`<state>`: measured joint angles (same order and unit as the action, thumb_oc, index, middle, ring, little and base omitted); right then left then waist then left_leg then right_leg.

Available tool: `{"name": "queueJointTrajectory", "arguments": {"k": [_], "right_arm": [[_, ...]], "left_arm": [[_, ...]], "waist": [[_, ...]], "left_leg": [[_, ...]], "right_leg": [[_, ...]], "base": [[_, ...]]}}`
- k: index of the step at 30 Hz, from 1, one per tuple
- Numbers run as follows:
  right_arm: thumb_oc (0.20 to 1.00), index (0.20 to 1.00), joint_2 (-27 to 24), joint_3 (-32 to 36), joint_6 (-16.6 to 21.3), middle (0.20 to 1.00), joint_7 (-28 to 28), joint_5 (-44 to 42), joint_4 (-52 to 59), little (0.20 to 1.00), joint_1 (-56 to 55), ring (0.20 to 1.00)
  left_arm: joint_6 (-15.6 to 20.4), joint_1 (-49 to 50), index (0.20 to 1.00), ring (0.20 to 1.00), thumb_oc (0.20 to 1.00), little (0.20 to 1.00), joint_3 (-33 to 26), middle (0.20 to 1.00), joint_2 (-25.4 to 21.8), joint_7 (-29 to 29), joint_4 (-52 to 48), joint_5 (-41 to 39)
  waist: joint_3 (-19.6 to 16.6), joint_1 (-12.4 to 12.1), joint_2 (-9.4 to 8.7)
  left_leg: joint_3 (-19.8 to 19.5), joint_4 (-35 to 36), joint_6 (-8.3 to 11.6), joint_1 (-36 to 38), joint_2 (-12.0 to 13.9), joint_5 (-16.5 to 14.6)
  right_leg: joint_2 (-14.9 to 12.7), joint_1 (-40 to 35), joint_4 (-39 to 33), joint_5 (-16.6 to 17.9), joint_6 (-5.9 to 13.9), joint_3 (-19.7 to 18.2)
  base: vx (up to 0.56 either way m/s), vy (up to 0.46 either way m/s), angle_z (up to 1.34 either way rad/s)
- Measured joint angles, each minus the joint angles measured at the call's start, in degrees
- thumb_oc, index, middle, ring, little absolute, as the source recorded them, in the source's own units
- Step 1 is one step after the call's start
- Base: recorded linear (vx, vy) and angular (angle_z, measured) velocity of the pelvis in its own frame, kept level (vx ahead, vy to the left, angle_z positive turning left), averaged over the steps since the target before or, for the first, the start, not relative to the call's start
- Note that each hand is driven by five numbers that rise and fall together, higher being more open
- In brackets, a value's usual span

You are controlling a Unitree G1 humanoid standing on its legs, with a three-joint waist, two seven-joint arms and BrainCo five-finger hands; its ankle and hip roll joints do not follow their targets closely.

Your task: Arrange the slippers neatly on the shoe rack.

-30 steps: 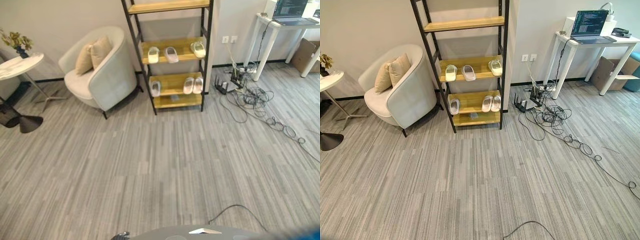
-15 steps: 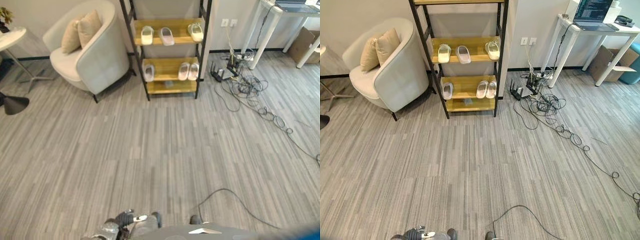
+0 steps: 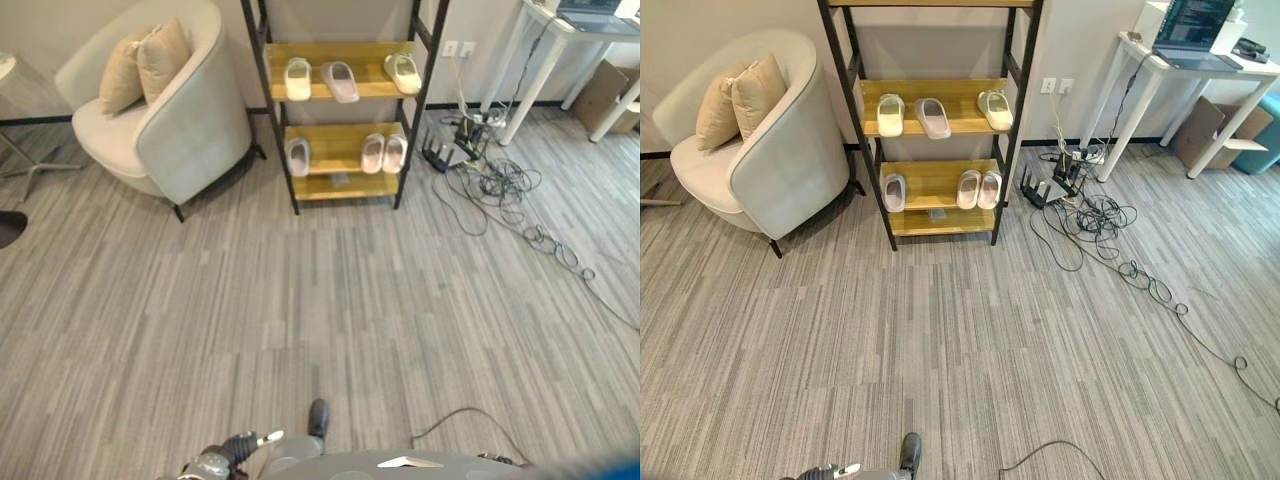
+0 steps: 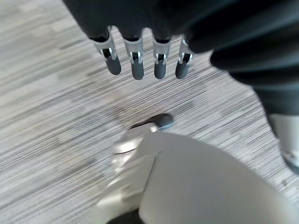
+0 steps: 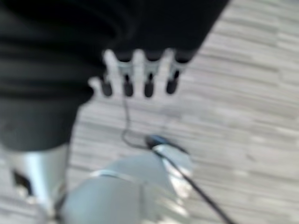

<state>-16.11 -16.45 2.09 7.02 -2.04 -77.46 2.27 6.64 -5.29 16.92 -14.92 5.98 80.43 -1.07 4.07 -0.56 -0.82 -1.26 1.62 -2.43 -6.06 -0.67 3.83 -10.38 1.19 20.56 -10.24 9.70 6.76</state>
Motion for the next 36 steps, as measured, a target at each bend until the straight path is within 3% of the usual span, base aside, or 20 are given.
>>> {"name": "queueJointTrajectory", "arguments": {"k": [1, 2, 3, 5, 8, 10, 12, 13, 15, 17, 19, 20, 23, 26, 27, 28, 29, 32, 34, 36], "right_arm": [[1.000, 1.000, 0.32, -0.67, 0.06, 1.000, -0.02, 0.02, 1.12, 1.000, 0.57, 1.000], [1.000, 1.000, 0.53, -2.25, 0.79, 1.000, 0.06, 0.11, 2.96, 1.000, 0.78, 1.000], [1.000, 1.000, 0.63, -2.35, 0.82, 1.000, 0.20, 0.15, 3.19, 1.000, 0.86, 1.000], [1.000, 1.000, 1.11, -3.08, 0.92, 1.000, 0.14, 0.45, 3.45, 1.000, 1.46, 1.000], [1.000, 1.000, 1.80, -3.37, 0.92, 1.000, 0.00, 0.75, 4.19, 1.000, 2.41, 1.000], [1.000, 1.000, 2.10, -3.28, 1.40, 1.000, 0.03, 1.23, 3.89, 1.000, 2.19, 1.000], [1.000, 1.000, 2.20, -3.10, 1.62, 1.000, 0.01, 1.28, 3.94, 1.000, 1.70, 1.000], [1.000, 1.000, 1.09, -2.74, 1.67, 1.000, 0.01, 1.58, 3.39, 1.000, 1.78, 1.000], [1.000, 1.000, -1.16, -2.02, 1.15, 1.000, 0.02, 2.39, 2.76, 1.000, 1.88, 1.000], [1.000, 1.000, -2.20, -1.73, 1.18, 1.000, 0.03, 2.36, 2.53, 1.000, 1.88, 1.000], [1.000, 1.000, -2.49, -0.89, 1.15, 1.000, 0.00, 2.30, 2.61, 1.000, 0.22, 1.000], [1.000, 1.000, -2.52, -0.82, 1.13, 1.000, 0.03, 2.26, 2.64, 1.000, 0.40, 1.000], [1.000, 1.000, -2.27, -1.85, 0.49, 1.000, -0.04, 2.23, 1.94, 1.000, -0.67, 1.000], [1.000, 1.000, -3.42, -2.36, 0.57, 1.000, -0.43, 2.23, 1.08, 1.000, 0.47, 1.000], [1.000, 1.000, -3.73, -2.56, 0.67, 1.000, -0.59, 2.23, 0.97, 1.000, -0.06, 1.000], [1.000, 1.000, -3.99, -2.61, 0.64, 1.000, -0.59, 2.23, 0.85, 1.000, 0.02, 1.000], [1.000, 1.000, -3.99, -3.33, 0.54, 1.000, -0.67, 2.15, 0.95, 1.000, 0.73, 1.000], [1.000, 1.000, -1.98, -3.35, 0.54, 1.000, -1.04, 1.76, -0.25, 1.000, 1.68, 1.000], [1.000, 1.000, -0.99, -3.30, 0.66, 1.000, -1.07, 1.69, -0.80, 1.000, 1.72, 1.000], [1.000, 1.000, -0.29, -3.22, 0.84, 1.000, -1.28, 1.69, -0.72, 1.000, 2.01, 1.000]], "left_arm": [[-0.04, -0.16, 1.000, 1.000, 1.000, 1.000, 2.56, 1.000, -0.37, -0.08, -0.41, 0.01], [-0.07, -0.88, 1.000, 1.000, 1.000, 1.000, 3.47, 1.000, -0.03, -0.06, -0.61, 0.01], [-0.07, -1.15, 1.000, 1.000, 1.000, 1.000, 3.71, 1.000, 0.23, -0.06, -0.85, 0.00], [0.53, -2.93, 1.000, 1.000, 1.000, 1.000, 3.87, 1.000, 0.70, -0.10, -3.08, -0.59], [1.26, -3.88, 1.000, 1.000, 1.000, 1.000, 3.90, 1.000, 0.79, -0.19, -4.24, -0.64], [1.50, -4.47, 1.000, 1.000, 1.000, 1.000, 4.72, 1.000, 0.96, -0.79, -4.48, -0.58], [1.53, -3.71, 1.000, 1.000, 1.000, 1.000, 5.07, 1.000, 1.26, -1.44, -4.64, -0.55], [1.52, -2.98, 1.000, 1.000, 1.000, 1.000, 5.02, 1.000, 2.78, -1.52, -4.59, -0.54], [1.59, -1.62, 1.000, 1.000, 1.000, 1.000, 4.83, 1.000, 5.49, -1.35, -4.80, -0.49], [1.56, 0.09, 1.000, 1.000, 1.000, 1.000, 3.79, 1.000, 6.00, -1.29, -4.25, -0.67], [1.28, -0.90, 1.000, 1.000, 1.000, 1.000, 0.82, 1.000, 5.71, -1.32, -2.30, -2.68], [1.18, -1.49, 1.000, 1.000, 1.000, 1.000, -0.20, 1.000, 5.42, -1.30, -1.57, -3.38], [1.01, -2.80, 1.000, 1.000, 1.000, 1.000, -2.31, 1.000, 2.68, -1.16, -1.59, -5.98], [1.39, -2.87, 1.000, 1.000, 1.000, 1.000, -3.65, 1.000, 2.48, -1.12, -3.07, -7.22], [1.28, -3.65, 1.000, 1.000, 1.000, 1.000, -3.54, 1.000, 2.72, -1.19, -3.11, -7.29], [1.33, -3.51, 1.000, 1.000, 1.000, 1.000, -3.54, 1.000, 2.84, -1.19, -3.18, -7.32], [1.33, -2.88, 1.000, 1.000, 1.000, 1.000, -4.10, 1.000, 2.78, -1.24, -2.73, -7.28], [1.09, -2.48, 1.000, 1.000, 1.000, 1.000, -4.63, 1.000, 1.81, -1.50, -0.48, -7.05], [0.96, -1.42, 1.000, 1.000, 1.000, 1.000, -5.88, 1.000, 1.43, -1.55, -0.49, -7.22], [0.69, 1.16, 1.000, 1.000, 1.000, 1.000, -6.93, 1.000, 1.32, -1.72, -0.38, -7.02]], "waist": [[0.23, -0.41, 0.01], [0.00, 0.20, 0.26], [0.03, 0.29, 0.41], [-0.02, 1.43, 1.13], [0.30, 3.15, 0.64], [0.23, 4.64, 0.00], [-0.27, 5.21, -0.81], [-0.35, 5.79, 1.91], [-0.30, 5.55, 4.61], [-0.26, 5.57, 4.68], [-0.43, 4.64, 2.86], [-0.14, 4.01, 2.53], [1.59, 2.72, -1.37], [2.48, 0.45, -2.15], [2.18, 1.21, -1.82], [2.26, 1.02, -1.41], [1.78, 0.04, -0.67], [1.60, -2.51, -0.50], [1.55, -3.77, -0.56], [-0.26, -3.67, -0.95]], "left_leg": [[0.54, 0.48, -0.66, 1.44, 0.06, -0.73], [0.55, 0.38, -0.43, 2.91, 0.04, -1.95], [0.60, 0.36, -0.63, 3.33, 0.07, -2.15], [-0.34, 0.41, -0.04, 4.04, 0.70, -2.92], [-1.87, 0.64, 1.21, 4.88, 1.84, -3.34], [-3.41, 2.00, 3.34, 6.64, 3.54, -4.77], [-4.89, 3.45, 6.52, 8.33, 5.58, -5.23], [-5.77, 3.78, 6.07, 8.62, 8.32, -5.52], [-5.73, 1.69, 7.43, 8.81, 11.86, -3.66], [-6.02, -1.39, 9.22, 7.85, 12.43, -1.23], [-9.21, -8.46, 12.60, 4.07, 12.87, 0.77], [-10.52, -11.71, 12.78, 2.28, 12.97, 0.96], [-11.53, -24.05, 13.72, -4.71, 13.23, 6.17], [-8.00, -26.19, 12.88, -8.95, 11.42, 3.85], [-3.77, -22.87, 12.11, -9.94, 11.09, 2.68], [-3.13, -21.03, 11.83, -10.13, 10.45, 2.63], [0.86, -16.21, 12.21, -10.80, 10.29, 2.25], [7.18, -5.22, 11.23, -11.46, 9.30, 4.16], [7.73, -2.94, 10.04, -11.61, 9.35, 5.47], [8.51, -2.08, 7.73, -11.20, 8.87, 7.22]], "right_leg": [[-2.20, 3.15, 7.46, -0.37, 0.03, 2.74], [-4.29, 4.66, 9.27, -1.07, -0.53, 4.82], [-5.34, 5.03, 8.15, -1.12, -0.64, 5.88], [-7.63, 6.25, -1.72, 0.97, 0.24, 7.61], [-7.65, 5.99, -16.72, 9.80, 0.15, 7.96], [-6.74, 6.61, -24.02, 16.05, 0.84, 6.03], [-5.28, 5.60, -25.21, 21.19, 0.14, 5.33], [-2.54, 4.77, -24.94, 19.54, -0.79, 6.55], [1.02, 3.50, -24.05, 17.38, -3.50, 7.74], [2.32, 2.56, -23.31, 15.26, -4.20, 8.26], [3.65, 2.19, -22.70, 13.48, -6.19, 9.18], [4.10, 2.22, -22.00, 12.52, -6.34, 9.46], [6.17, -0.36, -21.96, 9.69, -10.80, 11.71], [6.63, -1.44, -22.14, 8.11, -12.05, 13.23], [6.86, -2.44, -23.87, 8.44, -11.96, 15.05], [7.00, -2.42, -23.54, 8.59, -11.88, 15.42], [7.98, -3.36, -25.37, 7.54, -11.32, 16.23], [10.20, -5.33, -26.05, 6.09, -10.45, 17.15], [10.82, -6.91, -25.68, 5.87, -10.00, 17.50], [10.82, -9.56, -25.62, 3.84, -7.58, 17.62]], "base": [[0.49, -0.112, -0.20], [0.37, -0.122, -0.26], [0.38, -0.189, 0.01], [0.30, -0.220, 0.20], [0.29, -0.241, 0.31], [0.38, -0.418, 0.34], [0.20, -0.343, 0.42], [0.19, -0.356, 0.43], [0.13, -0.311, 0.16], [0.09, -0.331, 0.06], [0.11, -0.393, 0.15], [0.15, -0.324, 0.19], [0.19, -0.186, 0.37], [0.29, -0.077, 0.28], [0.22, -0.025, 0.31], [0.35, -0.027, 0.35], [0.29, -0.005, 0.22], [0.54, 0.115, 0.19], [0.44, 0.182, -0.06], [0.32, 0.159, -0.10]]}}
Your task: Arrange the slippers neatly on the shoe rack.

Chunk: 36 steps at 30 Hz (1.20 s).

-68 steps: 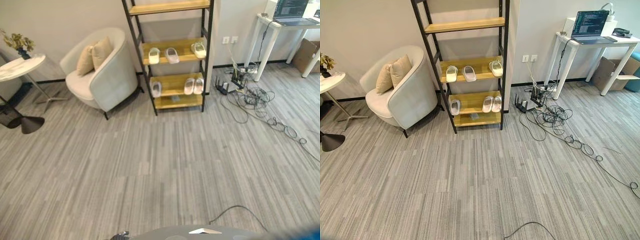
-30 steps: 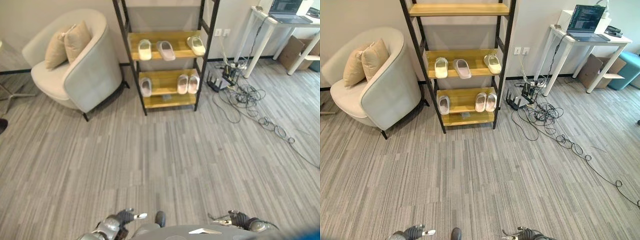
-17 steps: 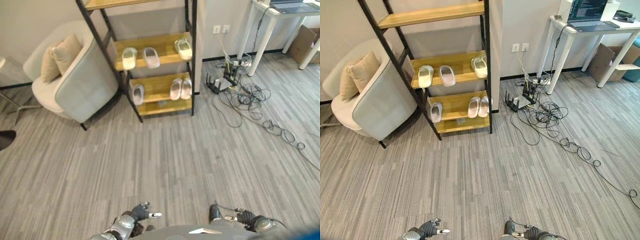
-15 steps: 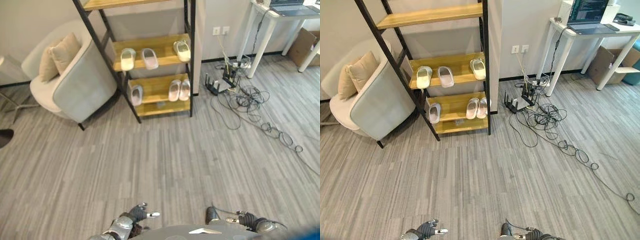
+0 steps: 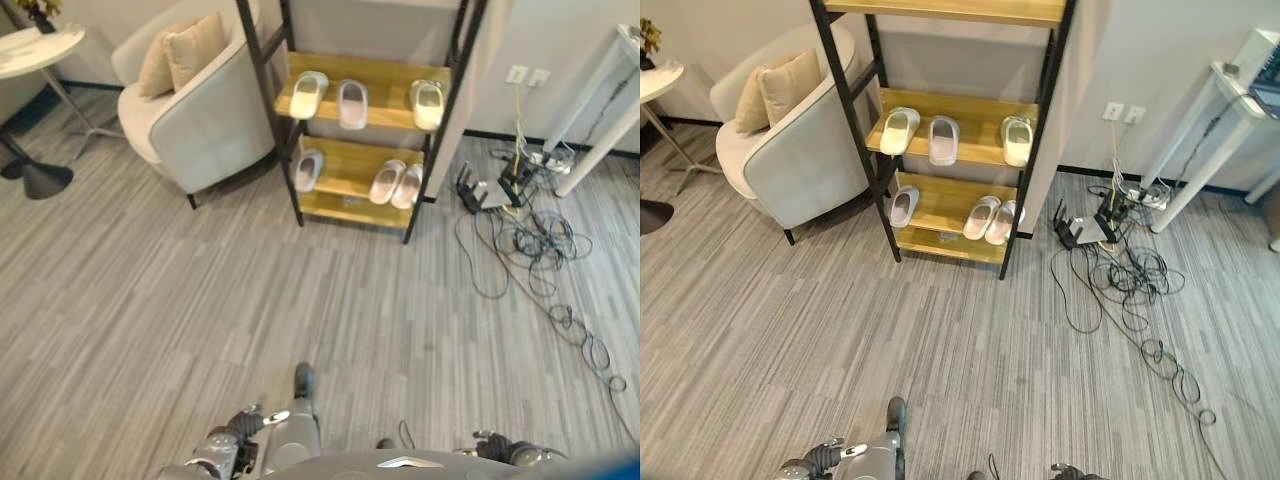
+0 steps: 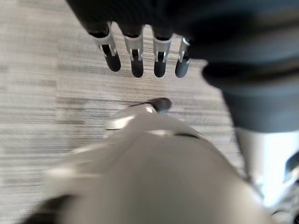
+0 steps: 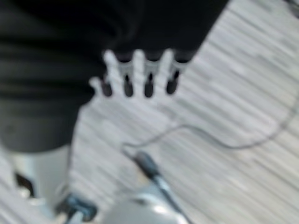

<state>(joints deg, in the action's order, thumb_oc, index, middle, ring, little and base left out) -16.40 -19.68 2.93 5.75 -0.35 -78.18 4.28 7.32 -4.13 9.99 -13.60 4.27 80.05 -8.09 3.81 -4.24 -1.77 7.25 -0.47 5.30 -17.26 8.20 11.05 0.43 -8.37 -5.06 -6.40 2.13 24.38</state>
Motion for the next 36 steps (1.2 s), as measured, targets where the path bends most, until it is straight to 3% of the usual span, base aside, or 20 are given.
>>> {"name": "queueJointTrajectory", "arguments": {"k": [1, 2, 4, 6, 9, 11, 12, 13, 14, 15, 18, 20, 23, 24, 25, 26, 29, 35, 36], "right_arm": [[1.000, 1.000, -0.01, 0.01, -0.03, 1.000, -0.05, 0.00, -0.57, 1.000, -0.23, 1.000], [1.000, 1.000, 1.05, 0.36, -0.06, 1.000, -0.22, -0.05, -0.61, 1.000, -0.68, 1.000], [1.000, 1.000, 2.67, 1.46, -0.08, 1.000, -0.05, -0.12, -0.34, 1.000, -1.73, 1.000], [1.000, 1.000, 3.34, 1.68, -0.20, 1.000, 0.22, -0.13, -0.33, 1.000, -2.04, 1.000], [1.000, 1.000, 3.78, 1.79, -0.20, 1.000, 0.34, -0.70, -0.12, 1.000, -2.01, 1.000], [1.000, 1.000, 4.30, 1.56, -0.26, 1.000, 0.39, -1.14, 0.52, 1.000, -2.12, 1.000], [1.000, 1.000, 4.05, 1.63, -0.29, 1.000, 0.45, -1.84, 1.08, 1.000, -2.92, 1.000], [1.000, 1.000, 4.16, 2.01, -0.13, 1.000, 0.27, -2.40, 1.29, 1.000, -3.30, 1.000], [1.000, 1.000, 4.11, 2.28, -0.04, 1.000, 0.33, -2.62, 1.72, 1.000, -3.43, 1.000], [1.000, 1.000, 4.13, 2.29, 0.04, 1.000, 0.38, -2.79, 2.09, 1.000, -3.33, 1.000], [1.000, 1.000, 4.01, 2.43, 0.51, 1.000, 0.38, -2.89, 2.50, 1.000, -2.69, 1.000], [1.000, 1.000, 3.98, 2.89, 0.88, 1.000, 0.54, -3.01, 2.56, 1.000, -2.19, 1.000], [1.000, 1.000, 4.09, 3.47, 1.07, 1.000, 0.74, -3.49, 2.49, 1.000, -2.01, 1.000], [1.000, 1.000, 4.25, 3.52, 1.03, 1.000, 0.76, -3.41, 2.40, 1.000, -2.03, 1.000], [1.000, 1.000, 4.29, 3.54, 1.02, 1.000, 0.77, -3.37, 2.36, 1.000, -2.16, 1.000], [1.000, 1.000, 3.79, 3.72, 0.92, 1.000, 0.74, -3.33, 2.12, 1.000, -2.46, 1.000], [1.000, 1.000, 1.25, 3.77, 0.71, 1.000, 0.74, -3.26, 1.92, 1.000, -2.98, 1.000], [1.000, 1.000, -0.42, 5.09, 0.62, 1.000, 0.78, -3.32, 1.84, 1.000, -3.47, 1.000], [1.000, 1.000, -0.24, 5.29, 0.63, 1.000, 0.88, -3.51, 1.71, 1.000, -3.11, 1.000]], "left_arm": [[-0.31, 0.92, 1.000, 1.000, 1.000, 1.000, -0.68, 1.000, 0.06, -0.06, 0.13, 0.12], [-0.48, 0.96, 1.000, 1.000, 1.000, 1.000, -1.18, 1.000, -0.66, -0.41, 0.69, 0.30], [-0.47, -0.14, 1.000, 1.000, 1.000, 1.000, -1.54, 1.000, -1.97, -0.50, 0.64, 0.28], [-0.43, -1.08, 1.000, 1.000, 1.000, 1.000, -1.54, 1.000, -2.82, -0.53, 0.59, 0.25], [-0.40, -1.47, 1.000, 1.000, 1.000, 1.000, -1.26, 1.000, -3.45, -0.70, 0.51, 0.20], [-0.49, -2.71, 1.000, 1.000, 1.000, 1.000, 0.12, 1.000, -3.87, -1.06, -0.12, -0.08], [-0.41, -2.84, 1.000, 1.000, 1.000, 1.000, 2.02, 1.000, -3.58, -1.09, -1.14, -0.09], [-0.34, -2.46, 1.000, 1.000, 1.000, 1.000, 2.51, 1.000, -3.69, -1.14, -1.76, -0.07], [-0.34, -2.82, 1.000, 1.000, 1.000, 1.000, 2.85, 1.000, -3.96, -1.79, -1.91, -0.17], [-0.27, -3.04, 1.000, 1.000, 1.000, 1.000, 3.23, 1.000, -4.18, -1.97, -2.40, -0.43], [0.02, -3.51, 1.000, 1.000, 1.000, 1.000, 3.32, 1.000, -4.30, -1.89, -2.69, -1.40], [0.46, -3.92, 1.000, 1.000, 1.000, 1.000, 3.09, 1.000, -4.29, -1.74, -1.73, -2.06], [0.59, -3.46, 1.000, 1.000, 1.000, 1.000, 1.41, 1.000, -4.53, -1.64, -0.99, -2.45], [0.57, -2.25, 1.000, 1.000, 1.000, 1.000, 0.82, 1.000, -5.00, -1.62, -0.20, -2.40], [0.55, -1.55, 1.000, 1.000, 1.000, 1.000, 0.81, 1.000, -5.37, -1.61, 0.00, -2.40], [0.46, -0.15, 1.000, 1.000, 1.000, 1.000, 0.76, 1.000, -5.12, -1.62, -0.03, -2.32], [0.35, 2.15, 1.000, 1.000, 1.000, 1.000, 0.66, 1.000, -4.40, -0.39, 0.00, -0.87], [0.44, 2.21, 1.000, 1.000, 1.000, 1.000, -1.56, 1.000, -4.12, -0.32, 0.29, -0.10], [0.54, 0.44, 1.000, 1.000, 1.000, 1.000, -2.20, 1.000, -4.04, -0.39, 0.48, -0.97]], "waist": [[-1.08, 0.15, 0.68], [-1.65, 0.76, -1.34], [-2.10, 0.87, -3.37], [-2.48, 0.43, -4.38], [-2.86, 0.38, -4.93], [-2.84, 0.73, -5.58], [-1.90, 1.66, -4.07], [-1.93, 1.77, -3.93], [-1.91, 1.83, -3.90], [-1.74, 2.20, -3.65], [-0.79, 3.89, -2.67], [0.10, 5.25, -1.88], [0.58, 5.78, -2.78], [0.44, 6.42, -3.72], [0.40, 6.57, -4.51], [0.05, 6.57, -4.60], [0.46, 6.75, -1.87], [0.12, 6.83, -1.98], [0.42, 6.50, -2.67]], "left_leg": [[0.05, 0.17, -3.86, 0.74, -0.29, 1.35], [0.47, 0.65, -4.59, 1.39, -2.09, 1.11], [0.06, 1.34, -6.27, 2.60, -4.37, -0.58], [-0.17, 1.20, -7.14, 3.86, -5.92, -2.91], [-1.25, -0.15, -8.53, 6.50, -7.72, -6.34], [-2.71, -1.99, -10.24, 6.46, -9.32, -9.09], [-4.70, -3.00, -10.84, 7.00, -9.38, -10.35], [-5.70, -2.68, -11.28, 7.96, -9.71, -10.61], [-7.06, -2.33, -11.91, 9.24, -10.05, -11.18], [-8.38, -2.05, -12.03, 9.79, -10.01, -11.29], [-11.90, -1.45, -11.77, 11.64, -10.00, -11.24], [-15.03, -0.53, -11.29, 13.11, -9.81, -11.51], [-17.58, 1.16, -10.45, 15.89, -10.48, -12.46], [-18.62, 1.61, -9.25, 17.41, -10.92, -13.14], [-18.80, 1.64, -8.68, 18.05, -11.42, -13.63], [-19.17, 1.51, -7.45, 18.97, -10.85, -14.80], [-18.78, 0.78, -5.20, 20.22, -7.95, -16.27], [-17.24, -6.24, -1.51, 20.10, -6.92, -18.12], [-17.06, -16.45, 0.80, 15.21, -7.98, -19.78]], "right_leg": [[-0.02, -1.19, 0.60, -1.22, 1.49, -0.42], [-2.10, -0.84, 2.24, -1.69, 1.58, -0.39], [-4.82, -0.01, 6.98, -1.95, 2.06, -2.50], [-7.01, 1.22, 12.71, -2.31, 2.90, -4.02], [-11.63, 5.60, 28.78, -2.07, 5.00, -5.28], [-13.69, 8.87, 37.53, 1.26, 6.10, -6.34], [-14.76, 12.70, 45.88, 5.51, 5.50, -7.36], [-15.37, 14.00, 47.72, 4.94, 5.43, -8.01], [-15.55, 16.00, 45.74, 0.96, 5.80, -8.47], [-15.34, 17.38, 41.88, -0.86, 5.45, -7.98], [-13.60, 18.90, 28.62, -0.80, 5.33, -7.66], [-11.20, 18.78, 16.58, 1.66, 6.12, -9.50], [-9.86, 19.91, 8.31, 8.18, 5.81, -9.47], [-9.45, 18.79, 4.77, 10.80, 5.56, -9.31], [-9.72, 18.30, 3.84, 12.17, 4.64, -9.42], [-9.00, 17.13, 3.62, 13.69, 1.72, -9.13], [-5.90, 13.69, 0.53, 14.18, -0.24, -7.57], [-4.13, 10.01, -0.07, 12.09, -1.49, -7.83], [-4.48, 10.02, 0.30, 10.87, -1.78, -8.30]], "base": [[0.38, 0.211, 0.14], [0.36, 0.214, 0.29], [0.37, 0.253, 0.43], [0.28, 0.234, 0.26], [0.24, 0.206, 0.24], [0.34, 0.238, 0.50], [0.22, 0.125, 0.61], [0.32, 0.148, 0.66], [0.30, 0.086, 0.59], [0.17, 0.027, 0.59], [0.26, -0.018, 0.67], [0.34, -0.050, 0.77], [0.28, -0.055, 0.57], [0.23, -0.064, 0.49], [0.25, -0.122, 0.39], [0.10, -0.076, 0.19], [0.18, -0.138, 0.12], [0.02, -0.143, 0.00], [-0.03, -0.116, -0.07]]}}
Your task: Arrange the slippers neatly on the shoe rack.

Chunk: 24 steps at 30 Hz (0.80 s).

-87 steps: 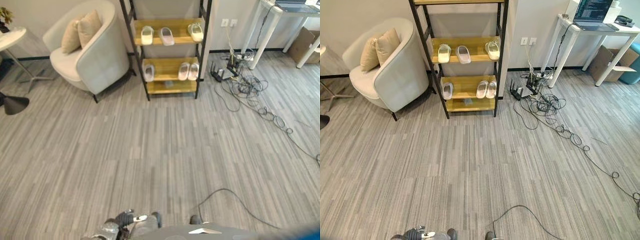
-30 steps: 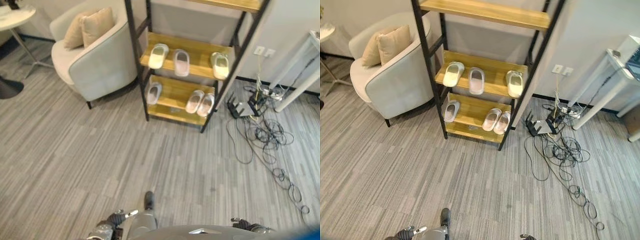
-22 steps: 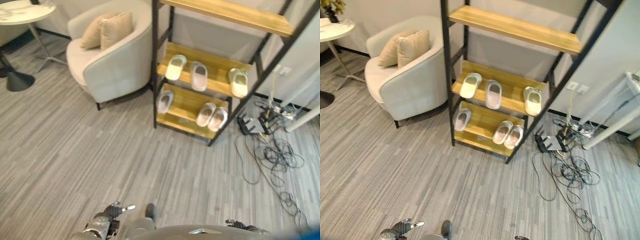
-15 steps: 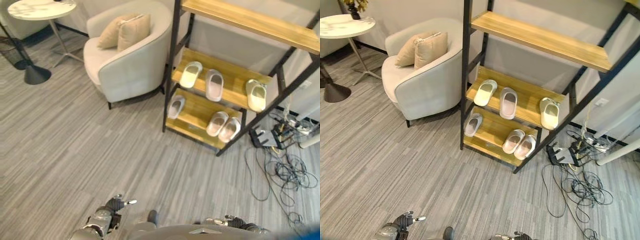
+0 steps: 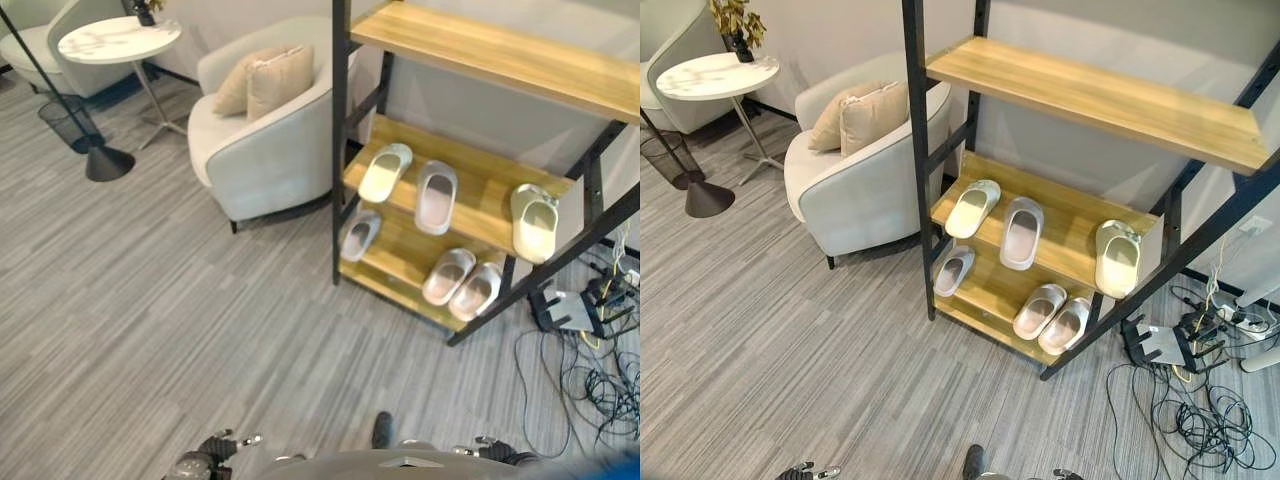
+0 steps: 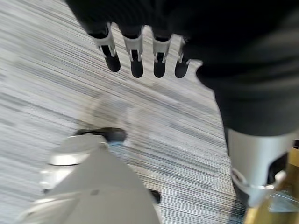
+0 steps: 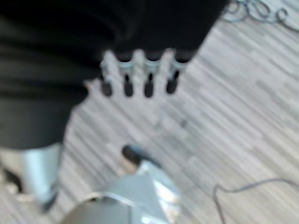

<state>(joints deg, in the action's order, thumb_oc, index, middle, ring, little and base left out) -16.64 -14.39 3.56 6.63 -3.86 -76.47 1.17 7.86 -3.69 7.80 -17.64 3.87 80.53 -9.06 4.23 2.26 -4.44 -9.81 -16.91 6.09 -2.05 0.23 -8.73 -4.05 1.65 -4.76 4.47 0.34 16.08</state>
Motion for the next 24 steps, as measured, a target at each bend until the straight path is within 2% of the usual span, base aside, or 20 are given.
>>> {"name": "queueJointTrajectory", "arguments": {"k": [1, 3, 4, 5, 7, 8, 9, 10, 11, 12, 13, 15, 16, 18, 20, 21, 22, 24], "right_arm": [[1.000, 1.000, 0.03, -0.21, -0.01, 1.000, -0.01, -0.03, -0.18, 1.000, 0.29, 1.000], [1.000, 1.000, -0.20, -1.29, -0.03, 1.000, -0.11, -0.04, -0.13, 1.000, 0.91, 1.000], [1.000, 1.000, -0.23, -2.04, -0.03, 1.000, -0.16, -0.02, -0.31, 1.000, 1.10, 1.000], [1.000, 1.000, -0.10, -2.08, -0.13, 1.000, -0.17, 0.00, -1.02, 1.000, 1.06, 1.000], [1.000, 1.000, -0.31, -1.99, -0.17, 1.000, -0.23, 0.02, -1.13, 1.000, 0.85, 1.000], [1.000, 1.000, -0.41, -1.92, -0.17, 1.000, -0.30, 0.02, -1.14, 1.000, 0.88, 1.000], [1.000, 1.000, -0.41, -1.87, -0.17, 1.000, -0.45, 0.05, -1.21, 1.000, 0.83, 1.000], [1.000, 1.000, -0.49, -1.85, -0.17, 1.000, -0.47, 0.06, -1.16, 1.000, 1.05, 1.000], [1.000, 1.000, -0.65, -2.02, -0.18, 1.000, -0.74, 0.20, -1.15, 1.000, 1.28, 1.000], [1.000, 1.000, -0.64, -2.30, -0.16, 1.000, -0.82, 0.26, -0.95, 1.000, 1.47, 1.000], [1.000, 1.000, -0.63, -2.87, -0.07, 1.000, -0.95, 1.25, -1.09, 1.000, 1.50, 1.000], [1.000, 1.000, -0.88, -3.85, 0.23, 1.000, -1.10, 1.95, -0.85, 1.000, 1.48, 1.000], [1.000, 1.000, -1.05, -4.17, 0.18, 1.000, -1.18, 2.21, -0.59, 1.000, 1.44, 1.000], [1.000, 1.000, -0.74, -4.10, 0.33, 1.000, -1.08, 2.90, -1.38, 1.000, 0.34, 1.000], [1.000, 1.000, -0.04, -3.48, 0.22, 1.000, -1.20, 2.94, -1.31, 1.000, -0.95, 1.000], [1.000, 1.000, 0.54, -3.55, 0.07, 1.000, -1.18, 2.98, -0.90, 1.000, -1.19, 1.000], [1.000, 1.000, 1.37, -3.58, -0.13, 1.000, -1.11, 3.05, -1.05, 1.000, -1.46, 1.000], [1.000, 1.000, 1.83, -3.51, -0.34, 1.000, -1.11, 3.04, -1.19, 1.000, -0.98, 1.000]], "left_arm": [[-0.01, -0.76, 1.000, 1.000, 1.000, 1.000, 0.04, 1.000, 0.09, -0.05, 0.12, -0.92], [0.22, -1.67, 1.000, 1.000, 1.000, 1.000, 0.02, 1.000, 0.53, -0.13, 0.06, -1.67], [0.21, -2.27, 1.000, 1.000, 1.000, 1.000, 0.02, 1.000, 0.92, -0.18, -0.06, -1.72], [0.27, -1.98, 1.000, 1.000, 1.000, 1.000, 0.05, 1.000, 1.21, -0.16, -0.50, -1.71], [0.33, -2.36, 1.000, 1.000, 1.000, 1.000, 0.86, 1.000, 1.84, -0.20, -0.97, -1.65], [0.36, -2.01, 1.000, 1.000, 1.000, 1.000, 1.27, 1.000, 2.01, -0.22, -0.95, -1.64], [0.25, -2.08, 1.000, 1.000, 1.000, 1.000, 1.30, 1.000, 2.22, -0.33, -0.64, -1.64], [0.27, -2.10, 1.000, 1.000, 1.000, 1.000, 1.32, 1.000, 2.37, -0.40, -0.77, -1.65], [0.24, -2.14, 1.000, 1.000, 1.000, 1.000, 2.03, 1.000, 2.68, -0.59, -0.56, -1.64], [0.24, -2.16, 1.000, 1.000, 1.000, 1.000, 2.68, 1.000, 2.79, -0.64, -0.57, -1.62], [0.24, -2.32, 1.000, 1.000, 1.000, 1.000, 3.39, 1.000, 3.20, -0.65, -0.58, -1.61], [0.04, -1.69, 1.000, 1.000, 1.000, 1.000, 3.38, 1.000, 3.85, -0.63, -0.03, -1.51], [-0.03, -1.76, 1.000, 1.000, 1.000, 1.000, 3.34, 1.000, 3.98, -0.63, 0.12, -1.44], [0.03, -1.22, 1.000, 1.000, 1.000, 1.000, 3.07, 1.000, 3.63, -0.72, 0.10, -0.87], [0.11, -0.69, 1.000, 1.000, 1.000, 1.000, 3.12, 1.000, 2.55, -0.73, -0.09, -0.23], [0.10, -0.68, 1.000, 1.000, 1.000, 1.000, 3.36, 1.000, 1.80, -0.74, -0.36, 0.16], [0.11, -0.35, 1.000, 1.000, 1.000, 1.000, 3.35, 1.000, 0.78, -0.79, -0.45, 0.83], [0.04, -0.88, 1.000, 1.000, 1.000, 1.000, 3.37, 1.000, 0.25, -0.96, -0.48, 1.70]], "waist": [[0.56, -0.32, -0.75], [0.88, -1.09, -0.49], [1.49, -1.10, -1.04], [1.74, -1.37, -0.63], [2.18, -1.46, -0.29], [2.32, -1.63, 0.09], [2.37, -1.68, 0.83], [2.86, -1.93, 1.48], [3.49, -2.32, 2.35], [3.49, -2.84, 2.58], [3.49, -3.74, 3.25], [3.26, -4.23, 3.67], [2.69, -4.27, 4.41], [2.33, -4.48, 3.91], [1.02, -4.26, 2.43], [0.03, -4.44, 0.70], [-0.70, -4.74, -0.84], [-1.18, -4.66, -1.62]], "left_leg": [[0.50, -6.46, 0.30, -2.65, -0.63, 0.21], [2.83, -14.08, 1.18, -6.34, -0.11, 1.43], [4.86, -17.47, 0.89, -8.32, 0.44, 1.47], [7.12, -16.88, -0.32, -8.86, 1.95, 0.69], [7.61, -5.75, -0.55, -8.46, 5.49, 1.01], [7.49, 1.61, 0.70, -7.99, 7.22, 2.59], [7.29, 10.31, 1.83, -7.40, 9.12, 5.77], [7.14, 12.19, 1.87, -7.27, 10.26, 7.07], [5.93, 15.42, 3.10, -8.06, 11.83, 8.84], [5.51, 16.93, 3.35, -8.32, 12.15, 9.44], [4.52, 20.04, 3.64, -8.97, 11.70, 10.28], [4.49, 18.67, 3.41, -8.66, 11.16, 10.25], [4.44, 18.37, 2.65, -7.56, 10.59, 11.26], [6.84, 16.59, 1.06, -7.39, 8.68, 12.46], [8.25, 16.81, 0.01, -6.31, 7.28, 13.15], [8.62, 16.30, -0.84, -6.06, 5.54, 13.02], [9.66, 16.07, -1.80, -5.82, 4.22, 12.78], [9.67, 15.15, -2.98, -5.99, 3.14, 12.11]], "right_leg": [[-0.16, -0.40, 0.14, -0.28, -0.84, -0.50], [0.26, -0.71, 0.65, -0.99, -2.11, -1.16], [-0.02, -0.96, 0.61, -1.32, -2.71, -1.24], [0.05, -1.22, 0.60, -1.54, -3.21, -1.22], [0.18, -1.13, 0.73, -1.78, -3.42, -1.31], [0.29, -1.11, 0.67, -1.83, -3.29, -1.53], [1.06, -1.15, 0.26, -1.87, -3.24, -2.05], [1.46, -1.47, 0.28, -1.87, -3.24, -2.32], [2.20, -2.16, -0.35, -1.92, -3.22, -2.96], [2.27, -2.21, -0.46, -1.96, -3.15, -3.18], [1.94, -1.99, -0.54, -2.02, -3.06, -4.69], [1.46, -2.96, -0.62, -2.66, -2.06, -5.99], [0.93, -3.38, -0.62, -3.07, -1.21, -6.69], [-1.54, -4.07, 0.14, -4.42, 1.73, -7.66], [-3.75, -4.30, 3.91, -5.28, 2.96, -7.46], [-5.62, -4.43, 5.19, -5.30, 3.06, -7.59], [-7.11, -4.46, 5.72, -5.81, 4.21, -7.98], [-8.13, -4.68, 6.03, -5.13, 6.48, -7.98]], "base": [[0.05, -0.069, -0.24], [0.14, 0.009, -0.14], [0.22, 0.085, 0.03], [0.23, 0.125, 0.02], [0.25, 0.162, 0.03], [0.29, 0.165, 0.03], [0.20, 0.089, -0.06], [0.30, 0.160, -0.09], [0.20, 0.102, -0.16], [0.29, 0.175, -0.35], [0.19, 0.149, -0.46], [0.29, 0.263, -0.62], [0.29, 0.289, -0.56], [0.24, 0.272, -0.40], [0.21, 0.264, -0.21], [0.17, 0.244, -0.20], [0.17, 0.274, -0.17], [0.15, 0.297, -0.07]]}}
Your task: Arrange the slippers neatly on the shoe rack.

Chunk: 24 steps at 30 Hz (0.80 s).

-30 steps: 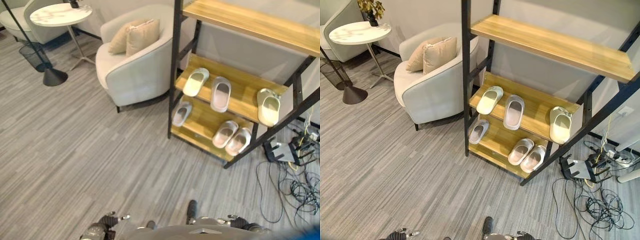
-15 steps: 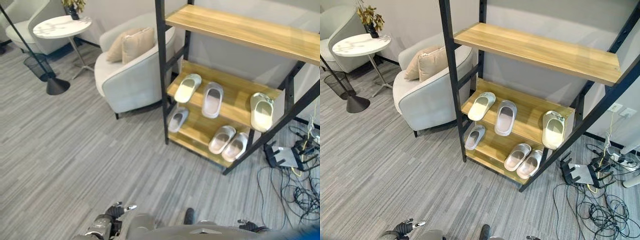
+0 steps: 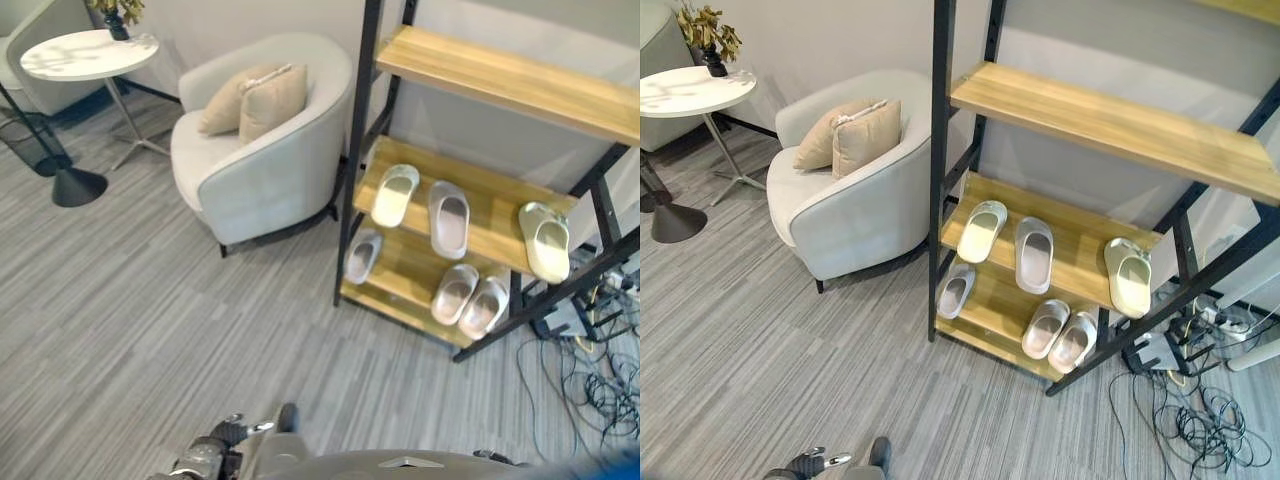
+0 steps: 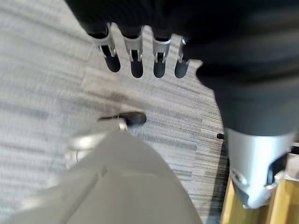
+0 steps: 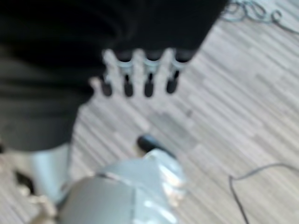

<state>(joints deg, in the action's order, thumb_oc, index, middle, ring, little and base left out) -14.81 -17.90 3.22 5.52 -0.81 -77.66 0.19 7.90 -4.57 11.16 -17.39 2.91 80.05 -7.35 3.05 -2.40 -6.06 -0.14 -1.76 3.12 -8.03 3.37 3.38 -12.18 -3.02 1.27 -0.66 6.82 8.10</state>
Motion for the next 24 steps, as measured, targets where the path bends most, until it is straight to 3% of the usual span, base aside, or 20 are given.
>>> {"name": "queueJointTrajectory", "arguments": {"k": [2, 5, 8, 10, 13, 15, 19, 24], "right_arm": [[1.000, 1.000, -0.18, 0.48, 0.13, 1.000, 0.03, -0.03, 0.19, 1.000, 0.21, 1.000], [1.000, 1.000, -0.92, 0.23, 0.08, 1.000, 0.37, -0.05, 0.91, 1.000, 1.99, 1.000], [1.000, 1.000, 0.09, -0.81, 0.14, 1.000, 0.74, 0.03, 2.56, 1.000, 2.28, 1.000], [1.000, 1.000, 1.67, -1.33, 0.25, 1.000, 0.94, 0.03, 3.40, 1.000, 2.32, 1.000], [1.000, 1.000, 2.94, -4.11, 0.42, 1.000, 1.04, 1.11, 5.19, 1.000, 2.77, 1.000], [1.000, 1.000, 3.03, -4.34, 0.60, 1.000, 0.96, 1.41, 5.26, 1.000, 2.04, 1.000], [1.000, 1.000, 1.38, -5.65, 0.70, 1.000, 0.84, 3.83, 5.43, 1.000, 2.13, 1.000], [1.000, 1.000, 1.46, -7.95, 0.91, 1.000, -1.24, 5.74, 8.58, 1.000, 1.00, 1.000]], "left_arm": [[0.02, 0.01, 1.000, 1.000, 1.000, 1.000, 0.17, 1.000, 0.78, -0.38, -0.02, 0.57], [-0.06, -1.18, 1.000, 1.000, 1.000, 1.000, 3.91, 1.000, 1.66, -0.43, 0.05, 2.49], [-0.04, -1.41, 1.000, 1.000, 1.000, 1.000, 4.84, 1.000, 0.66, -0.83, -0.03, 3.70], [-0.08, -0.70, 1.000, 1.000, 1.000, 1.000, 5.12, 1.000, -0.29, -0.84, 0.01, 3.74], [-0.10, -0.72, 1.000, 1.000, 1.000, 1.000, 4.65, 1.000, -1.31, -0.83, -0.01, 3.73], [0.09, -1.07, 1.000, 1.000, 1.000, 1.000, 4.58, 1.000, -1.16, -0.82, -0.06, 3.74], [0.29, 0.28, 1.000, 1.000, 1.000, 1.000, 4.60, 1.000, 2.03, -0.67, -0.48, 4.72], [0.25, 2.30, 1.000, 1.000, 1.000, 1.000, 4.74, 1.000, 3.21, -0.98, -0.63, 4.87]], "waist": [[0.29, 0.00, 1.14], [0.78, 0.51, 2.93], [0.55, 1.32, 1.96], [0.21, 1.27, 1.05], [0.06, 2.16, -0.36], [-0.02, 2.71, -1.31], [-1.67, 2.74, 1.45], [-2.53, 2.77, 1.38]], "left_leg": [[0.07, -0.34, -0.67, -0.05, -0.03, -0.49], [-0.25, -1.46, -1.89, -0.23, -0.23, -1.60], [-0.06, -1.18, -2.14, 0.16, -0.86, -1.86], [0.75, 0.02, -2.56, 0.83, -0.82, -1.63], [1.28, 0.18, -2.35, 0.86, -1.00, -1.42], [1.05, 0.56, -1.45, 1.24, -1.81, -0.89], [-0.14, 1.77, 0.57, 2.07, 1.50, -0.46], [-0.19, 3.04, 1.80, 4.49, 2.71, -0.51]], "right_leg": [[-0.24, 0.72, 1.86, -0.01, 0.17, -0.03], [-1.35, 5.04, 10.96, -0.16, 0.02, 0.62], [-2.63, 6.78, 13.95, 0.02, -0.71, 1.99], [-3.46, 6.34, 11.31, -1.52, -0.25, 4.60], [-4.00, 5.04, 0.72, -0.38, 1.64, 6.81], [-4.19, 4.60, -0.93, 1.37, 2.44, 6.18], [-0.53, 3.05, -3.38, 2.56, 1.83, 6.77], [1.33, 0.44, -5.19, 3.02, 0.98, 6.85]], "base": [[0.08, 0.237, 0.00], [0.12, 0.264, 0.02], [0.13, 0.054, 0.05], [0.10, -0.027, -0.19], [0.07, -0.045, -0.14], [0.06, -0.065, 0.27], [0.09, -0.066, 0.04], [0.04, -0.077, -0.03]]}}
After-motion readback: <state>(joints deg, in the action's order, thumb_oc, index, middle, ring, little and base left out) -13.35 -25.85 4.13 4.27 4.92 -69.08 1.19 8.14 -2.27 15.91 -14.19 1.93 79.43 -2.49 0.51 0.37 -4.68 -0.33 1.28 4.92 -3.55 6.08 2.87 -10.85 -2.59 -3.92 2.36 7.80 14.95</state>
